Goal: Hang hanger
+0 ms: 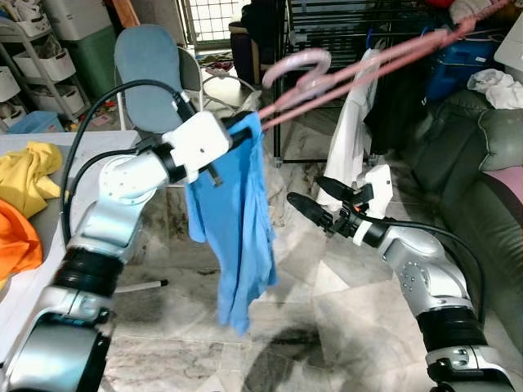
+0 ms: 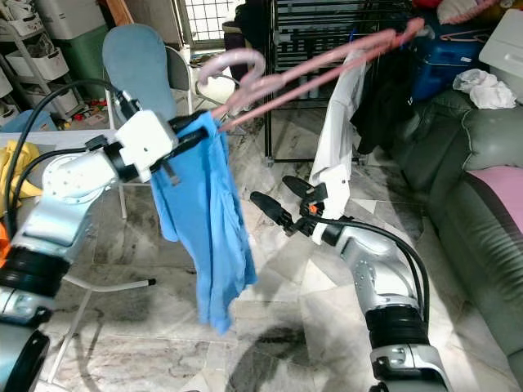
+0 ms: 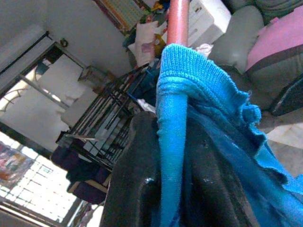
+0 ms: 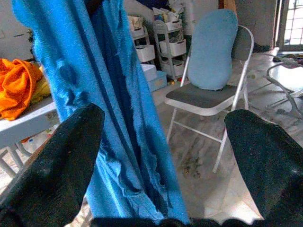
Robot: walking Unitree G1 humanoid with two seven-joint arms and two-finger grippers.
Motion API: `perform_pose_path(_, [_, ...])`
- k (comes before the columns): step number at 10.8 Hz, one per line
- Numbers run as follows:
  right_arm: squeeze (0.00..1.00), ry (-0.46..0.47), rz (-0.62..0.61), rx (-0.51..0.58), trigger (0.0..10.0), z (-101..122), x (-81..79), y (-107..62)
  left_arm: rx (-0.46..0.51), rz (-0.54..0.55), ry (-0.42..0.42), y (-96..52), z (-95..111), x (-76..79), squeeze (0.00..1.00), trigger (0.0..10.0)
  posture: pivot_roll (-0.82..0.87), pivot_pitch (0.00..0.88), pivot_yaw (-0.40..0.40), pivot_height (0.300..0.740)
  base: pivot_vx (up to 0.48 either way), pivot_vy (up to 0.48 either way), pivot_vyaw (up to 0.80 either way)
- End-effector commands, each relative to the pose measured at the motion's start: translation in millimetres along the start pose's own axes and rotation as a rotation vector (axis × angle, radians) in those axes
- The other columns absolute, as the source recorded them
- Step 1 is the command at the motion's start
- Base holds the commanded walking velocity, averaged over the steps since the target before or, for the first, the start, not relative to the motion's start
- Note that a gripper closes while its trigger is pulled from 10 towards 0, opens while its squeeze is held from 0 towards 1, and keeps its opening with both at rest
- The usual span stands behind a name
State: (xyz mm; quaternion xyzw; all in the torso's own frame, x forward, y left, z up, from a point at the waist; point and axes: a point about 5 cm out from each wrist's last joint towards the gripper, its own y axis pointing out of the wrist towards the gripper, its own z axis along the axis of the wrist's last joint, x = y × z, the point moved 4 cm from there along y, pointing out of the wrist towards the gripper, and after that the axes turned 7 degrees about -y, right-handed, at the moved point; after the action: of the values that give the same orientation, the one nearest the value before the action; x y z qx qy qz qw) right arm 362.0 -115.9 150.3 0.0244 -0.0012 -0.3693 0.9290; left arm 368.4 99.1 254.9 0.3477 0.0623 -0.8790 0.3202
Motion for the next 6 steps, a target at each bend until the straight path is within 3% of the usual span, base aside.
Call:
perform_pose_path(1, [0.00, -0.020, 0.011, -0.002, 10.0, 2, -2.6, 5.8, 0.049, 0.000, 0.033, 0.6, 16, -5.3, 0.00, 0.0, 0.02, 0.010, 0.062, 0.740, 0.000, 0.000, 0.00])
perform_pose_path(4, [0.00, -0.049, 0.038, -0.020, 10.0, -2, -12.9, 22.8, 0.177, -0.013, 0.001, 5.2, 49, 1.6, 0.00, 0.0, 0.03, 0.009, 0.053, 0.740, 0.000, 0.000, 0.00])
perform_pose_path(6, [0.00, -0.067, 0.033, -0.018, 10.0, -1, -11.1, 26.4, 0.227, -0.021, -0.028, 3.7, 65, 0.9, 0.00, 0.0, 0.04, 0.008, 0.051, 0.740, 0.000, 0.000, 0.00])
